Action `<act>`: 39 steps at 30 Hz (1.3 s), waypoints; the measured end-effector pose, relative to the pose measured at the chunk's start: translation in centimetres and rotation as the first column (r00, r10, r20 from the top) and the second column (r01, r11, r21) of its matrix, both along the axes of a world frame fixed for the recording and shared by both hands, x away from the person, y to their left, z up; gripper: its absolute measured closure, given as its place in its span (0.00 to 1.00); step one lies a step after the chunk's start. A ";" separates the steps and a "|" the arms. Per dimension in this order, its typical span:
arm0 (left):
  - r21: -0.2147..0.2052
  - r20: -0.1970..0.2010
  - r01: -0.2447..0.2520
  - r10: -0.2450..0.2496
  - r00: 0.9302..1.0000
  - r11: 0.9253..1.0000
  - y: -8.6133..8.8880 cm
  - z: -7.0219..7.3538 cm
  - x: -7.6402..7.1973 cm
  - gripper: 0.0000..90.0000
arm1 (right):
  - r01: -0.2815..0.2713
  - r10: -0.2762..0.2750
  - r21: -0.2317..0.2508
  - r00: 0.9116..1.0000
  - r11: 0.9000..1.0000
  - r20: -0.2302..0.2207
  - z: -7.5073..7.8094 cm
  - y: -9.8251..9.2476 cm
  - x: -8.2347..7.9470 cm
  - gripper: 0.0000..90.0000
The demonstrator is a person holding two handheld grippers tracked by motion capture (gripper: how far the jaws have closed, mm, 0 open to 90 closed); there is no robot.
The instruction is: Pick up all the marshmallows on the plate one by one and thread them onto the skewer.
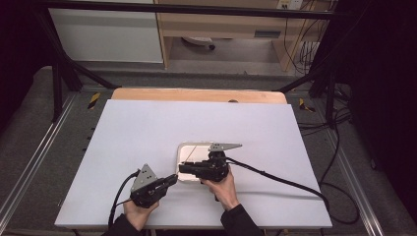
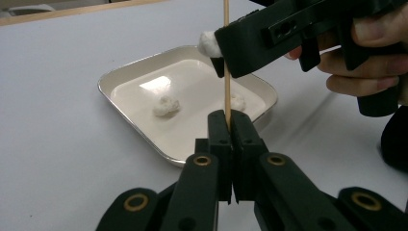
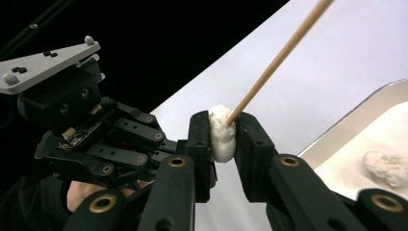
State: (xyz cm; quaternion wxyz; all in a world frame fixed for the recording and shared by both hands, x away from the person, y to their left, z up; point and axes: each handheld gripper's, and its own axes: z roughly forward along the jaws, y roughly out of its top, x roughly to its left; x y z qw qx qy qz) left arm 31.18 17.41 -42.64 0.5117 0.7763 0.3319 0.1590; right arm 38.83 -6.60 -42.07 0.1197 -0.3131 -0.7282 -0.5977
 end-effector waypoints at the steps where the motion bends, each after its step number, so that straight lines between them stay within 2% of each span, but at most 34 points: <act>1: 0.004 0.005 -0.002 0.002 1.000 1.000 0.0 0.0 0.0 0.98 | 0.009 -0.009 -0.006 1.000 1.000 0.005 0.1 0.0 0.0 0.75; 7: 0.000 0.003 -0.020 0.020 1.000 1.000 0.5 0.0 0.1 0.98 | 0.035 -0.031 -0.071 0.997 0.997 0.065 0.9 -0.6 -0.1 0.56; 11: 0.003 0.000 -0.023 0.023 1.000 1.000 0.6 0.0 0.2 0.98 | 0.064 -0.048 -0.126 0.991 0.990 0.123 1.3 -1.2 -0.1 0.42; 15: 0.002 -0.004 -0.025 0.025 1.000 1.000 0.8 -0.1 0.2 0.98 | 0.100 -0.065 -0.203 0.983 0.974 0.171 1.3 -1.8 0.2 0.30; 21: -0.001 -0.017 -0.022 0.022 1.000 1.000 0.9 -0.2 0.3 0.98 | 0.130 -0.081 -0.277 0.980 0.952 0.182 0.9 -2.9 0.9 0.18; 23: 0.003 -0.017 -0.021 0.021 1.000 1.000 0.9 -0.3 0.3 0.97 | 0.139 -0.081 -0.317 0.978 0.938 0.191 0.7 -3.2 1.1 0.15; 28: 0.008 -0.019 -0.018 0.018 1.000 1.000 0.9 -0.3 0.3 0.97 | 0.149 -0.073 -0.384 0.976 0.911 0.207 0.1 -3.7 1.2 0.17; 31: 0.009 -0.022 -0.016 0.017 1.000 1.000 1.0 -0.3 0.3 0.97 | 0.153 -0.068 -0.418 0.975 0.896 0.210 -0.5 -3.9 1.3 0.23; 34: 0.011 -0.023 -0.015 0.015 1.000 1.000 1.0 -0.4 0.3 0.97 | 0.159 -0.063 -0.460 0.974 0.874 0.217 -1.0 -4.0 1.3 0.31; 39: 0.014 -0.027 -0.012 0.013 1.000 1.000 1.0 -0.4 0.3 0.97 | 0.145 -0.039 -0.495 0.975 0.857 0.218 -1.8 -3.8 1.4 0.40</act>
